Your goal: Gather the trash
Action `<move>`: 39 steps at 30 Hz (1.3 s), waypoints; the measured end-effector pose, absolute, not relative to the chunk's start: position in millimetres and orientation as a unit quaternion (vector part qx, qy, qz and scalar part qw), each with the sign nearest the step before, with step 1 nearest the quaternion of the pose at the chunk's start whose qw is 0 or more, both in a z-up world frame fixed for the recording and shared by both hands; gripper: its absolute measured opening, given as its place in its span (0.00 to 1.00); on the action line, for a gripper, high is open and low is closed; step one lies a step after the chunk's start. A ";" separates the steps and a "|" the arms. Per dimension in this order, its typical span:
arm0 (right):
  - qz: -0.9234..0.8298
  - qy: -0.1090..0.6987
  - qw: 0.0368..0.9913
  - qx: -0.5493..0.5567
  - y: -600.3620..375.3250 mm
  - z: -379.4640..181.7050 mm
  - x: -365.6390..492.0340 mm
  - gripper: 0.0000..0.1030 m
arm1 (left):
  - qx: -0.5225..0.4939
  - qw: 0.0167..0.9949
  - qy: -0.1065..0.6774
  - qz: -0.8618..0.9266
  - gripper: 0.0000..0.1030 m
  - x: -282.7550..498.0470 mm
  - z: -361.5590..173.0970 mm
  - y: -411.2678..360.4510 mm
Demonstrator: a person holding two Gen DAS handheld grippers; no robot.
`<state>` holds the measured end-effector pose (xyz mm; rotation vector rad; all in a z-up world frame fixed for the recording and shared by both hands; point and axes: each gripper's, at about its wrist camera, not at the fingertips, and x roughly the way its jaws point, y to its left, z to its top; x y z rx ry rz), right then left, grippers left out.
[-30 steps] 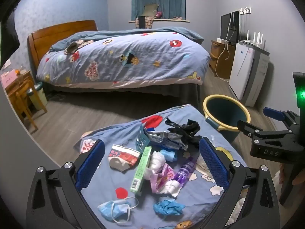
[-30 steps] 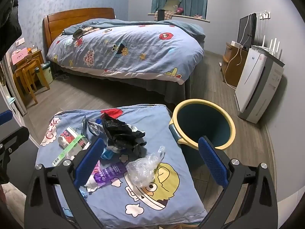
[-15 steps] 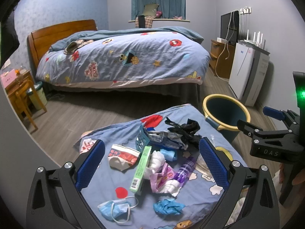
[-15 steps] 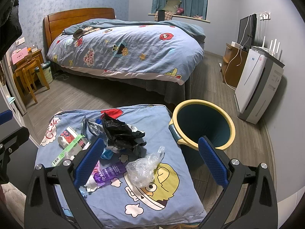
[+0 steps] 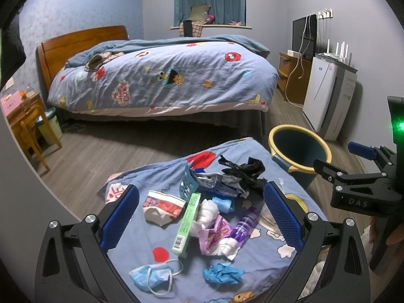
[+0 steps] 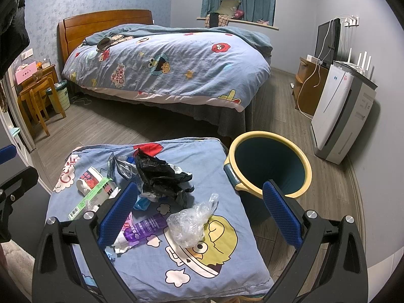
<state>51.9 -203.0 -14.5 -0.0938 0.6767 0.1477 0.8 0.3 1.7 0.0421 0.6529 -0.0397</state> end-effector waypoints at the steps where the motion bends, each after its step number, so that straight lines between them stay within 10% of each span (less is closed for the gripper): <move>1: 0.072 0.332 0.940 -0.046 -203.5 -13.6 52.0 0.95 | 0.021 0.947 0.321 -0.019 0.95 0.7 1.8 0.3; 39: 0.074 0.335 0.938 -0.047 -201.8 -19.6 52.7 0.95 | 0.020 0.946 0.322 -0.019 0.95 1.1 1.6 0.8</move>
